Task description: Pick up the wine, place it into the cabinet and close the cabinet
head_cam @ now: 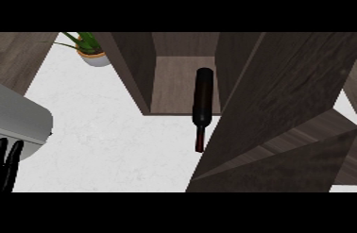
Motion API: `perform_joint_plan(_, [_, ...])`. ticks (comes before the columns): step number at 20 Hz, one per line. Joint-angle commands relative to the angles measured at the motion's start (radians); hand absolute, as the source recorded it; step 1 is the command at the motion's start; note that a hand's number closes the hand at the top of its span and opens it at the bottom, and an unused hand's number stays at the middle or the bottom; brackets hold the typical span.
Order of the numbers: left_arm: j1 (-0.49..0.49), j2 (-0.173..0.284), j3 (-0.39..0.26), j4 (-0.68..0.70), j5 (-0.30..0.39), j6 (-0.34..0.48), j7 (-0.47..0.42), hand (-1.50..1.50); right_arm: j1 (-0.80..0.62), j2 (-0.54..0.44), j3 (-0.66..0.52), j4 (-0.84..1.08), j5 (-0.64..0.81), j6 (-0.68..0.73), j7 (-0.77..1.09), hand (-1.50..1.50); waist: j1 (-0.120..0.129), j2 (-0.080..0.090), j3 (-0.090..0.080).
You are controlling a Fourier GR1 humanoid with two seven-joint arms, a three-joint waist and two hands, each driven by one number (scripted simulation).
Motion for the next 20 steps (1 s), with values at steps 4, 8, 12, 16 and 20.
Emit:
perform_joint_plan(4, [0.013,0.043,0.121,0.054,0.064,-0.12,0.017,-1.5,-0.113,0.007,0.255,0.021,0.148,-0.199,-0.036,1.5,0.007,0.0,-0.002])
perform_joint_plan(8, [0.026,0.072,0.167,0.018,0.104,-0.129,0.071,-1.5,-0.153,0.007,0.305,-0.005,0.208,-0.276,-0.019,1.5,0.004,-0.003,-0.002])
perform_joint_plan(12, [0.032,0.051,0.168,0.029,0.116,-0.181,0.062,-1.5,-0.311,0.005,0.272,0.094,0.229,-0.373,-0.031,1.5,0.022,0.0,-0.003])
perform_joint_plan(16, [-0.066,0.04,0.188,0.077,0.15,-0.167,0.123,-1.5,-0.418,0.003,0.249,0.129,0.229,-0.452,-0.019,1.5,0.003,0.009,-0.002])
perform_joint_plan(20, [-0.04,0.032,0.193,0.05,0.148,-0.197,0.123,-1.5,-0.536,0.001,0.201,0.188,0.197,-0.52,0.017,1.5,0.026,0.007,-0.002])
